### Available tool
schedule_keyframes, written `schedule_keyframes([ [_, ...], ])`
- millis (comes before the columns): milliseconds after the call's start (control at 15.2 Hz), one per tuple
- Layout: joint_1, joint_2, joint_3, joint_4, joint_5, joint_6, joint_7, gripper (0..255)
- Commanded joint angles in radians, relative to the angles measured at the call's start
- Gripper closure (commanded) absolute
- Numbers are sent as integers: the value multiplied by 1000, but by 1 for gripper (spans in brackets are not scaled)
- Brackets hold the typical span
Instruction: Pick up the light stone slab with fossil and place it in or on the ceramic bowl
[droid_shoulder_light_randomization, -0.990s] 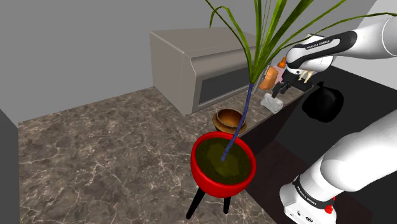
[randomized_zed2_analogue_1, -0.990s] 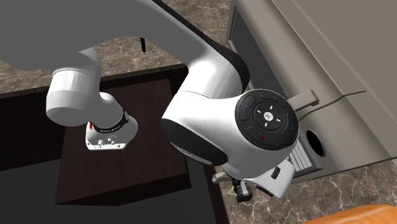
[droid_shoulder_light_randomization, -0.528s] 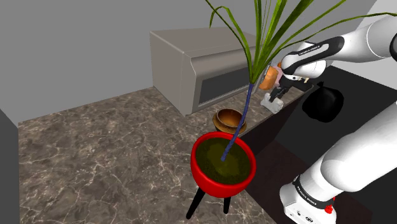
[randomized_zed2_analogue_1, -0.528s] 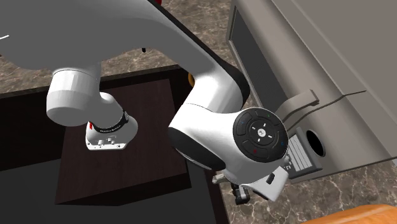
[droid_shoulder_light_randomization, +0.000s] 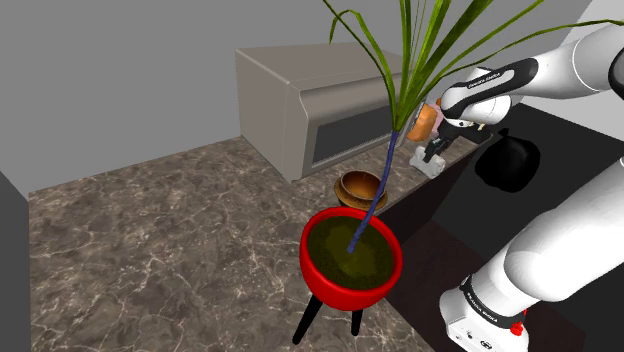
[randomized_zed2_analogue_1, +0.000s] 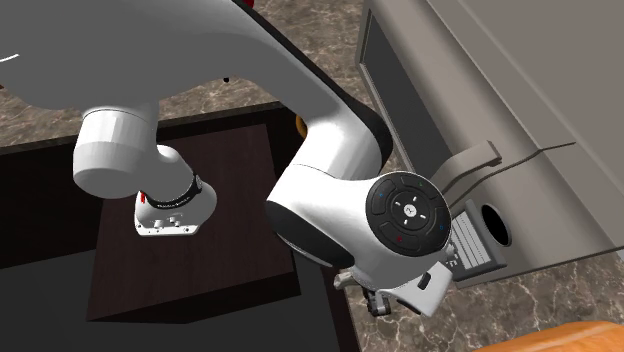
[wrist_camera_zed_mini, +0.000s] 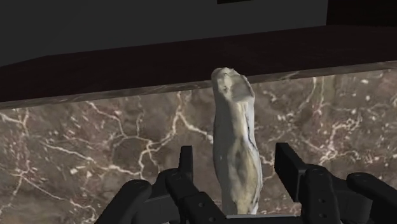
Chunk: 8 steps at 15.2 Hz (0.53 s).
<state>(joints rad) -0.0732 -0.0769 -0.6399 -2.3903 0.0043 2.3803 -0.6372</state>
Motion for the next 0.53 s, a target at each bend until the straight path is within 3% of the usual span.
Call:
schedule_keyframes([
  [0, 0, 0, 0, 0, 0, 0, 0, 255],
  [462, 0, 5, -2, 5, 5, -1, -5, 255],
])
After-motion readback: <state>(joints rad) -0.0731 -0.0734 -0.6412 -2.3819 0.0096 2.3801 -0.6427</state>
